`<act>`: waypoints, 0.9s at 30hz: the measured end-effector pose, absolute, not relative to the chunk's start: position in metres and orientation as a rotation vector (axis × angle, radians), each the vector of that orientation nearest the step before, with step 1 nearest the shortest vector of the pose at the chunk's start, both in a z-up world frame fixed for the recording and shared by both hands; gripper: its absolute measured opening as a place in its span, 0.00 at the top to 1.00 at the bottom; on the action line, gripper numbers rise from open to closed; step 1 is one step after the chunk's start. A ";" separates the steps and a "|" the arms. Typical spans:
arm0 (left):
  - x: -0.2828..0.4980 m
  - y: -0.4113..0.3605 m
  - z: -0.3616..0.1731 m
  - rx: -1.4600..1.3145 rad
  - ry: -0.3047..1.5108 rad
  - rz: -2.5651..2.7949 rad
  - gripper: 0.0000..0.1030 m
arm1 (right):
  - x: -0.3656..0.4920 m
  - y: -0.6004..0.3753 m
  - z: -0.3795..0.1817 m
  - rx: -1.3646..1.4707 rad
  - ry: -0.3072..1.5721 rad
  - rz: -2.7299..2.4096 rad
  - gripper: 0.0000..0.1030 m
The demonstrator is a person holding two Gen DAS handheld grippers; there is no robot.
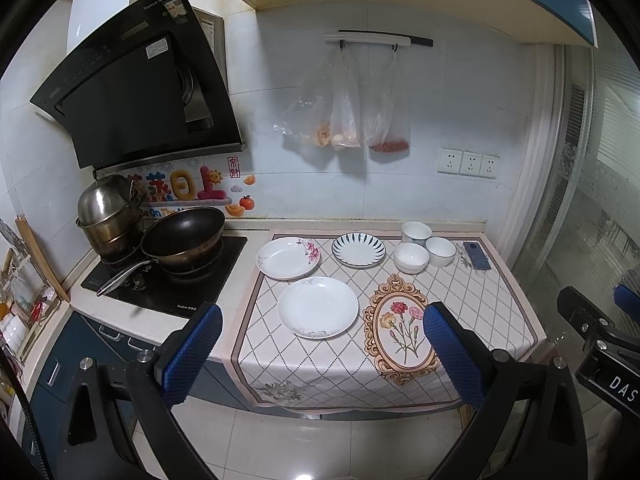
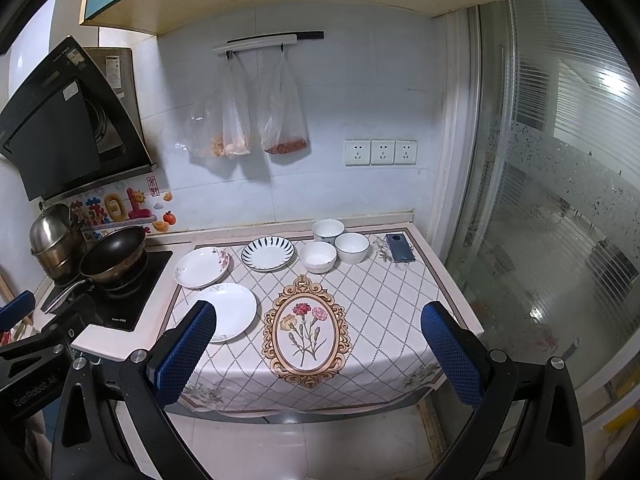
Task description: Organize plates and bowls
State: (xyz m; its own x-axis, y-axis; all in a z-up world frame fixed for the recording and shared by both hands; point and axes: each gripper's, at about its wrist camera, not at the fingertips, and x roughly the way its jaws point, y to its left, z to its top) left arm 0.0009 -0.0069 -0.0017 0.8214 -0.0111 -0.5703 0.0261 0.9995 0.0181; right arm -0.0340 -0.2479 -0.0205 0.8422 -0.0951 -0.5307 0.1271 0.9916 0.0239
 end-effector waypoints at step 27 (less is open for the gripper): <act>0.111 0.075 -0.075 -0.020 0.755 0.028 0.00 | 0.046 -0.240 -0.080 0.271 0.682 -0.033 0.00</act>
State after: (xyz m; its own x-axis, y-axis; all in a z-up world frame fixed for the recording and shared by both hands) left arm 0.1113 0.0753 -0.0747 0.7283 0.0177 -0.6851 -0.0324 0.9994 -0.0086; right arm 0.0458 -0.2403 -0.0801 0.7772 0.0579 -0.6266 0.1187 0.9644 0.2363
